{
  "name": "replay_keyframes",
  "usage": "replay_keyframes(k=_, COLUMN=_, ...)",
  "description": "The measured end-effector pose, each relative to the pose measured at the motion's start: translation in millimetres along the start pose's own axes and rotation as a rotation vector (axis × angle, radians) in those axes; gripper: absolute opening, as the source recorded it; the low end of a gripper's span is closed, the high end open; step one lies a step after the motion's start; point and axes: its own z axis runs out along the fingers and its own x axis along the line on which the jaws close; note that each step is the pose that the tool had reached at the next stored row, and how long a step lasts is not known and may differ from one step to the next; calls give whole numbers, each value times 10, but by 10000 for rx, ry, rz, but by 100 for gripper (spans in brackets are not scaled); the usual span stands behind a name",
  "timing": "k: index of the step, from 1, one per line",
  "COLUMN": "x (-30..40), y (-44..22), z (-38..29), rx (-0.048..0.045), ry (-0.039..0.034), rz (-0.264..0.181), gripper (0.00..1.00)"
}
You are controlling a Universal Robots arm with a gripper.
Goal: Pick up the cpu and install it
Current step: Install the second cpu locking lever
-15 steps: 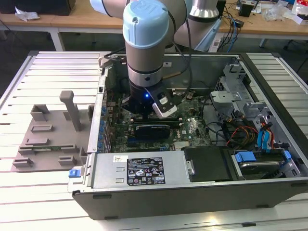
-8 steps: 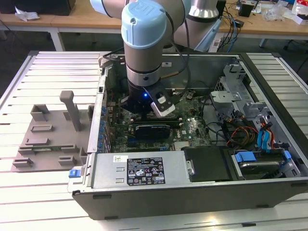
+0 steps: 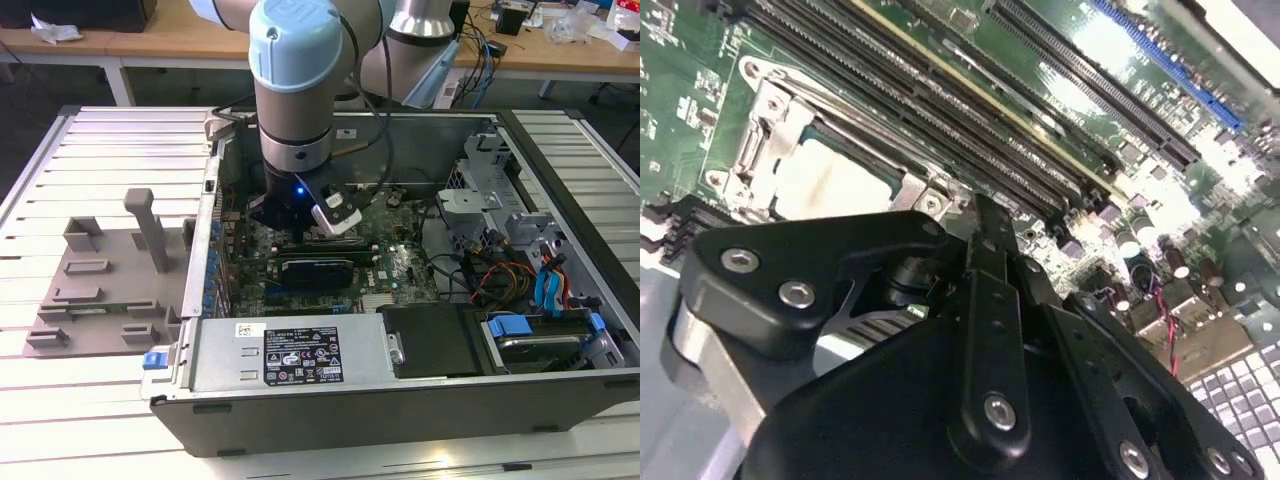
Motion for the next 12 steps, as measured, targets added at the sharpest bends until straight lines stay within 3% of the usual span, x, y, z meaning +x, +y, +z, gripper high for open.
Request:
replay_keyframes(k=1, x=-57, y=23, z=5, rx=169, ry=58, rz=2, gripper=11)
replay_keyframes(k=2, x=-161, y=60, z=14, rx=345, ry=146, rz=7, gripper=11)
replay_keyframes(k=3, x=-235, y=82, z=20, rx=401, ry=196, rz=9, gripper=11)
replay_keyframes(k=5, x=-298, y=100, z=25, rx=437, ry=236, rz=14, gripper=11)
replay_keyframes(k=6, x=-372, y=119, z=30, rx=471, ry=281, rz=15, gripper=11)
replay_keyframes(k=8, x=-445, y=146, z=37, rx=496, ry=316, rz=20, gripper=11)
replay_keyframes(k=9, x=-520, y=193, z=46, rx=548, ry=345, rz=21, gripper=11)
replay_keyframes(k=12, x=-560, y=275, z=6, rx=864, ry=374, rz=18, gripper=11)
